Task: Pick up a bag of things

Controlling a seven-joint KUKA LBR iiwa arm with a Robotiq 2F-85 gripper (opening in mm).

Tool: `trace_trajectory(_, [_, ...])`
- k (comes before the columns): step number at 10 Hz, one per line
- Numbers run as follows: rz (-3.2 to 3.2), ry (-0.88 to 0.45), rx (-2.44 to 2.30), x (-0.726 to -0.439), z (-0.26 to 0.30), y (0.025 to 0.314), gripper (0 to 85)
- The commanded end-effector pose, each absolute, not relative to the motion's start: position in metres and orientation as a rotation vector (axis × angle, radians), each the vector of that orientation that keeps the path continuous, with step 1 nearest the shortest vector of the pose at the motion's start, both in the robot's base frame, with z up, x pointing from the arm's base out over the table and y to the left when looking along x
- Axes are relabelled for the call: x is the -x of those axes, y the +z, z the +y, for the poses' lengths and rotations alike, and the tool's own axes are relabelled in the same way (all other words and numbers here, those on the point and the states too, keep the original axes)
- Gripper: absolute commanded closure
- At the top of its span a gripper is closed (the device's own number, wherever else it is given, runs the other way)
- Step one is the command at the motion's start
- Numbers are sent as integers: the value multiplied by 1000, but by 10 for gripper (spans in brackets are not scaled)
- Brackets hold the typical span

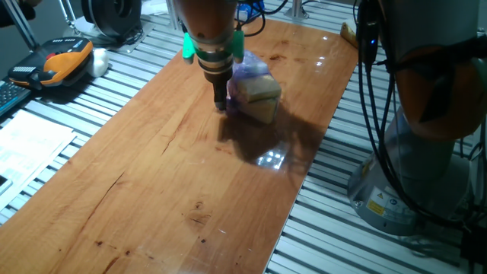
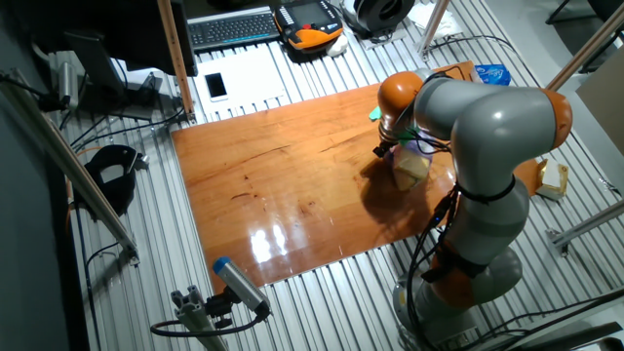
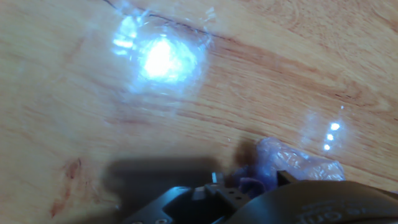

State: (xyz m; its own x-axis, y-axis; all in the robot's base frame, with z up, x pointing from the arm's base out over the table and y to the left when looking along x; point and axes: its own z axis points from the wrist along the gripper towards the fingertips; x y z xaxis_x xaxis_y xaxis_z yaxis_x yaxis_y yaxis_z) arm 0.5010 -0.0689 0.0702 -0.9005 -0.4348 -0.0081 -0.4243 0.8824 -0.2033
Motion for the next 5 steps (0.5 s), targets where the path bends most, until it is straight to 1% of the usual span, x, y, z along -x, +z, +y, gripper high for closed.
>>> trace_trajectory(1, [2995,-309,689,-501,-68,69,340])
trace_trajectory(5, [3003,-307,697,-500,-68,65,340])
